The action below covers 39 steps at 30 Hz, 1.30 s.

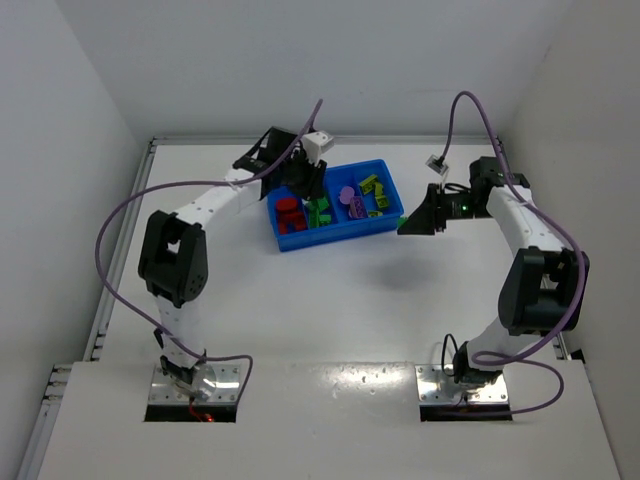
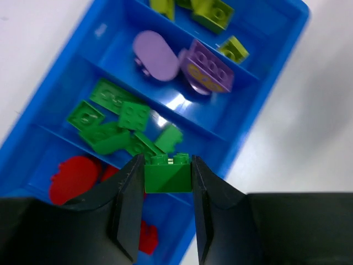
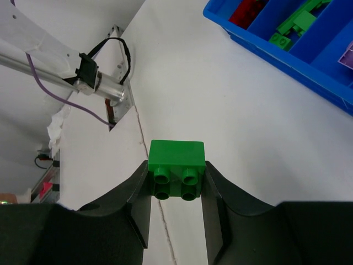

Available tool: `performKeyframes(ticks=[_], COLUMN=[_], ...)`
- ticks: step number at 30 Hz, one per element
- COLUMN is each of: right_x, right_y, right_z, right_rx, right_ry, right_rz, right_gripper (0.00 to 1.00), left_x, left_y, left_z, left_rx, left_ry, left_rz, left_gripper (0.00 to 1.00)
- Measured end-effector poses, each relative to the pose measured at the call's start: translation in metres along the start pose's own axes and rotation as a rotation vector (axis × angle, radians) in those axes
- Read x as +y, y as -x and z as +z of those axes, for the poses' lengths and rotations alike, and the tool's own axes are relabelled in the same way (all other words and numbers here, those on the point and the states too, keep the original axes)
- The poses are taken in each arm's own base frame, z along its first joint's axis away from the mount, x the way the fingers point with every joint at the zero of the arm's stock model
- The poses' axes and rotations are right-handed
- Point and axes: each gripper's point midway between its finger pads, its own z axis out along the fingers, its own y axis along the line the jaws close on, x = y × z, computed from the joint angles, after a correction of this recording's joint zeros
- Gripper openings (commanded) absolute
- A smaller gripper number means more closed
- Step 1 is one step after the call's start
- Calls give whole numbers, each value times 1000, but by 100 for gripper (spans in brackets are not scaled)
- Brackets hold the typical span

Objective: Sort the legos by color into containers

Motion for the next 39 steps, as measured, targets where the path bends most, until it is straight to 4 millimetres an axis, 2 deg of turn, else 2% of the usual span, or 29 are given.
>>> performKeyframes(ticks=[5,10,12,13,17,21,22,23,25,26,28,31,33,35,36,39], right_x=[-5,-9,-10,-10,-10,-12,-12,-13,-16,-19,-25,-36,-46,-59,-65,-86], right_y=[1,2,2,1,0,2,3,5,12,16,27,44,55,63,66,68], right_z=[0,2,4,5,13,27,32,36,47,54,70,96,117,138,148,175], right_rx=[2,8,16,22,48,75,81,90,103,112,129,151,170,184,192,220], right_ry=[-20,-33,-39,-41,-50,-66,-70,-75,-81,-90,-108,-138,-167,-200,-216,-258], right_rz=[8,16,16,16,14,1,-2,0,-11,-21,-43,-84,-113,-140,-147,-158], right_gripper=[4,4,4,4,4,4,4,4,4,4,4,4,4,5,5,8], left_x=[25,41,46,47,53,52,52,52,51,51,52,53,55,58,60,78], left_y=[11,-8,-18,-20,-30,-23,-21,-18,-7,3,30,78,99,104,99,69], left_z=[22,53,63,66,73,71,69,66,54,44,18,-43,-86,-125,-139,-159], left_rx=[-17,29,51,56,77,60,57,50,30,6,-61,-200,-282,-339,-349,-328], left_ry=[76,92,96,98,105,108,109,108,112,116,128,161,184,196,205,252], left_rz=[-13,-43,-63,-71,-98,-113,-118,-120,-132,-134,-137,-124,-115,-118,-129,-192], left_gripper=[15,23,32,46,69,71,81,86,91,100,100,100,100,100,100,100])
